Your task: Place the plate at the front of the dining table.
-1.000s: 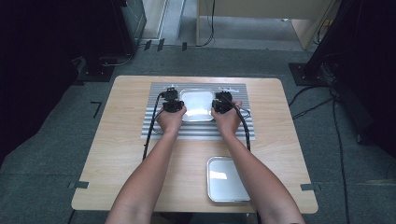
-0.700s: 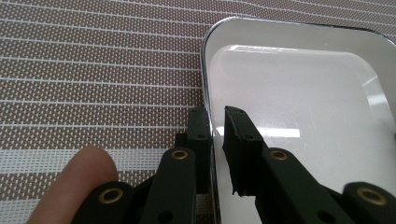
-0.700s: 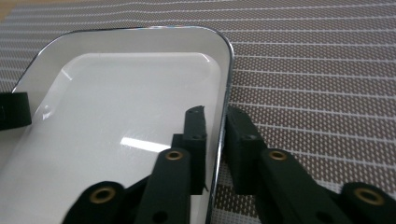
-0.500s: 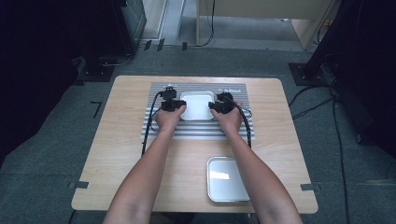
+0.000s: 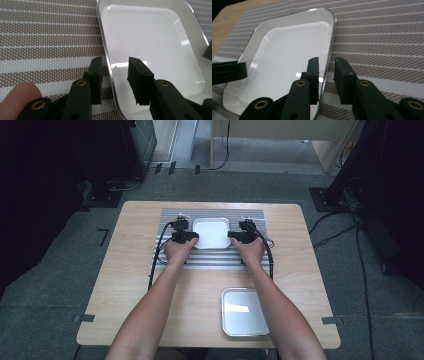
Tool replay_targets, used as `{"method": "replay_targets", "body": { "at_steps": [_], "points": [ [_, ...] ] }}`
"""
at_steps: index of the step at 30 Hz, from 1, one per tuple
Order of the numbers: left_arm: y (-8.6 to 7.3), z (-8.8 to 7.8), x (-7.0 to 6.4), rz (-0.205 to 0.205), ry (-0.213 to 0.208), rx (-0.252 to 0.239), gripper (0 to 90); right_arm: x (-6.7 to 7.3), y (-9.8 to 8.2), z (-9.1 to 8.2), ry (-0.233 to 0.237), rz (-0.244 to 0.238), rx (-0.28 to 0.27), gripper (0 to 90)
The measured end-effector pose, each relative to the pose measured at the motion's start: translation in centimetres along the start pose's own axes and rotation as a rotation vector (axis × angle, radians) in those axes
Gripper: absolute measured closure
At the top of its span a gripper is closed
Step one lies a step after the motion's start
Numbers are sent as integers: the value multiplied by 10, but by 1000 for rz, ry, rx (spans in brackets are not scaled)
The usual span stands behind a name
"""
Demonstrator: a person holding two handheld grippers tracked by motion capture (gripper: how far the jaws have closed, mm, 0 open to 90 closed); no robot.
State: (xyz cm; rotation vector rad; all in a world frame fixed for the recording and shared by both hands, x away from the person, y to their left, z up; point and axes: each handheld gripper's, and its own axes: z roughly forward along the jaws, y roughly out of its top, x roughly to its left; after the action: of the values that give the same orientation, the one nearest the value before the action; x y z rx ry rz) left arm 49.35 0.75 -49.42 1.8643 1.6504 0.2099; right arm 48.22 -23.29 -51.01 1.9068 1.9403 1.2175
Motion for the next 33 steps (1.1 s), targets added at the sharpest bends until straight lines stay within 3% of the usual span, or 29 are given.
{"method": "replay_targets", "body": {
  "at_steps": [2,6,13,15,16,17,18,22,24,27,30,32,33],
  "points": [
    [-1,1,-3,6,6,-6,666,4,-2,1,-17,-18,3,788],
    [0,2,-3,13,12,-12,679,2,-5,2,-11,42,9,832],
    [1,3,-5,-1,18,-20,665,3,-7,2,-20,52,-5,806],
    [0,3,-4,-7,6,-23,594,3,-7,1,-12,54,-5,792],
    [-1,1,-4,-12,17,-48,474,2,-6,-2,-16,44,-26,754],
    [-1,1,-4,-12,17,-48,438,2,-6,-2,-16,44,-26,754],
    [-4,-1,-4,4,50,-78,386,0,-6,-6,-15,16,-48,742],
    [-7,-5,-4,17,66,-85,301,-1,-6,-14,0,9,-82,738],
    [-8,-9,-4,16,59,-93,260,0,-6,-18,17,-14,-111,672],
    [-11,-21,-7,33,45,-121,186,7,-8,-25,9,-112,-162,443],
    [-13,-29,-9,48,42,-145,172,11,-9,-32,-41,-132,-125,336],
    [-14,-31,-10,52,46,-149,172,12,-11,-40,-45,-149,-132,322],
    [-15,-34,-10,56,47,-155,172,11,-12,-44,-24,-175,-151,293]
  ]
}}
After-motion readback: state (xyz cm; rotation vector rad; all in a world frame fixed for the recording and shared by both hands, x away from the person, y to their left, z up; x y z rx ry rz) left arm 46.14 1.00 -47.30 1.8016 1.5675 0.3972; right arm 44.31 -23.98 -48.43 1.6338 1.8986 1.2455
